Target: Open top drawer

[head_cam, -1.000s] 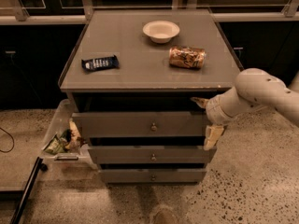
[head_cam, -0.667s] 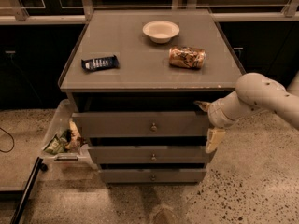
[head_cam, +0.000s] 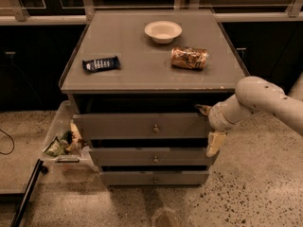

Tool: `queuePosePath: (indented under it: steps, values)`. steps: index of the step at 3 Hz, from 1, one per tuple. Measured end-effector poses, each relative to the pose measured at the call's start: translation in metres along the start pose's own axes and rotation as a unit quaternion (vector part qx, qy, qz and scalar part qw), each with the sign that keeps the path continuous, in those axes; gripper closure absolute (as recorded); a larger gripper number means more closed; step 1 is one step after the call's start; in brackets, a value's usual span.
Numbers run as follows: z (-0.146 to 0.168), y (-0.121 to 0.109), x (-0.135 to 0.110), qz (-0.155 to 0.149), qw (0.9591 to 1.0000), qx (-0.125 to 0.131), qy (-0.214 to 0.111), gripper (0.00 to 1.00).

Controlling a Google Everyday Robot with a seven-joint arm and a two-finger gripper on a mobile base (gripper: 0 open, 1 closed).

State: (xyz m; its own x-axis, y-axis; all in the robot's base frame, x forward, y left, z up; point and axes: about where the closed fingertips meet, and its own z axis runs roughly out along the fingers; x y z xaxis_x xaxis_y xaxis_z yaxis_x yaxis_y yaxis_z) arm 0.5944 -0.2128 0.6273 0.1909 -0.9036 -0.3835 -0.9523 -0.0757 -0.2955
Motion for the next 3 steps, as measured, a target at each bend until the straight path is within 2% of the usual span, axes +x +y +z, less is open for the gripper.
queuePosePath:
  steps: [1,3]
  values:
    - [0.0,0.0,0.0,0.0,1.0,0.0,0.0,0.2]
    - [-0.01,0.011,-0.009,-0.008,0.9997,-0.01,-0.02,0.66]
